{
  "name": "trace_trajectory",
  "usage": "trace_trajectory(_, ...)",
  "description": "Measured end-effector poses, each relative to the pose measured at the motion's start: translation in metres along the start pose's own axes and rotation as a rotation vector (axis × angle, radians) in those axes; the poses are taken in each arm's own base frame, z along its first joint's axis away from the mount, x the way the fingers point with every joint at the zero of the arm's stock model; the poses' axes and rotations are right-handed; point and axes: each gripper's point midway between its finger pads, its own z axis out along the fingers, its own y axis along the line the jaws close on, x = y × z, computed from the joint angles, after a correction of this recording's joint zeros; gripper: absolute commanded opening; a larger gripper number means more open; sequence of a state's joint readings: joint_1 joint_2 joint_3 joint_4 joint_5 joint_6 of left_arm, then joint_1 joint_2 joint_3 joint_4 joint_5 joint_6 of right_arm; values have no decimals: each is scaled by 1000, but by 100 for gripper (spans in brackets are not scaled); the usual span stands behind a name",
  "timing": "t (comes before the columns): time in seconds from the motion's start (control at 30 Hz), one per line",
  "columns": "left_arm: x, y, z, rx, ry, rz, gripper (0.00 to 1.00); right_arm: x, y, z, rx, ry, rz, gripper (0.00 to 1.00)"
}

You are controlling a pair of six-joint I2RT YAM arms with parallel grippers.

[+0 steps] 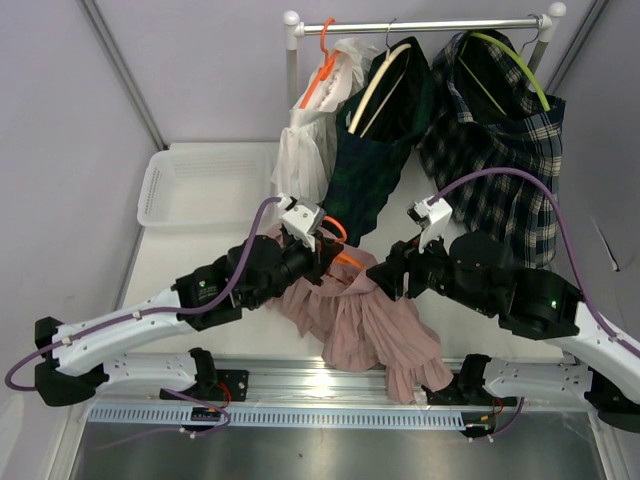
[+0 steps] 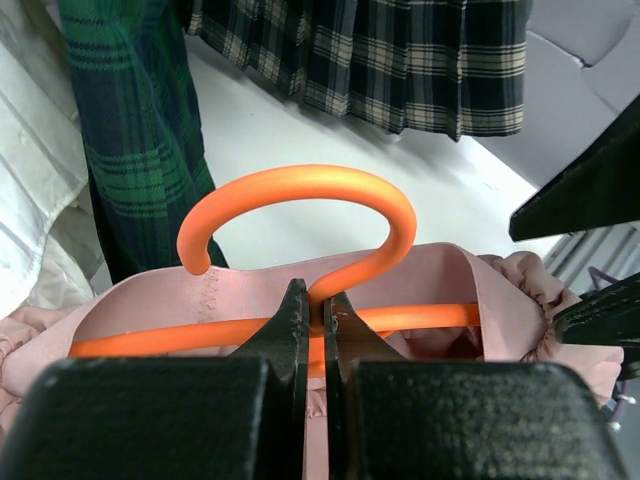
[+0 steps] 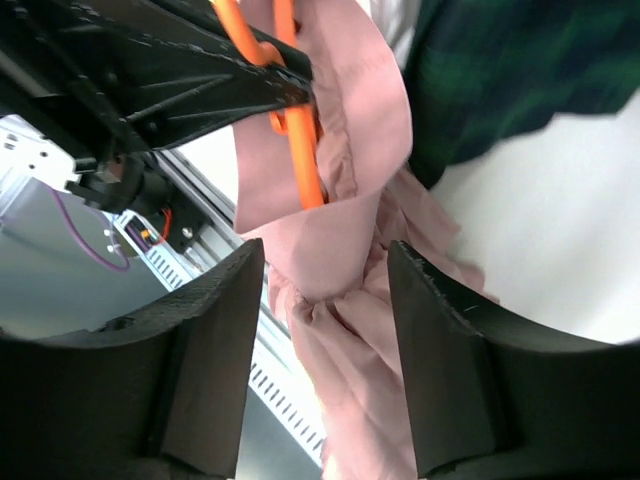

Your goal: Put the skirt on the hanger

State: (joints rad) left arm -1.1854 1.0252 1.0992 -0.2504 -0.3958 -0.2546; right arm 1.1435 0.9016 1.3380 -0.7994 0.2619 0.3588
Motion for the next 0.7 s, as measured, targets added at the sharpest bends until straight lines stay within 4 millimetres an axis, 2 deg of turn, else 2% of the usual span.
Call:
trace_trajectory(0.13,-7,-3,-1,21,-6,-6,0,-5,3,4,-21,-26,-39,63)
trace_trajectory(0.23,-13,-5,-3,33,-6,-8,0,3,8,13,-40,-4,-75,65)
trace_trajectory(0.37,-20,-9,-4,53,-13,-13,0,16,11,27,-39,46,-116,62)
trace_trajectory(0.43,-20,-11,-2,58,-8,-15,0,20,13,31,-38,63,-132,52)
trace_trajectory(0.53,-16,-15,1,70,13,-14,0,24,13,33,-31,70,-148,25)
trace_trajectory(0.57,-15,-16,2,74,19,-13,0,23,12,32,-27,67,-151,20)
trace_trajectory(0.6,-13,-17,3,76,26,-13,0,23,12,31,-22,64,-151,10)
trace_trajectory(0.7,-12,-20,5,87,32,-19,0,23,8,28,1,60,-149,0)
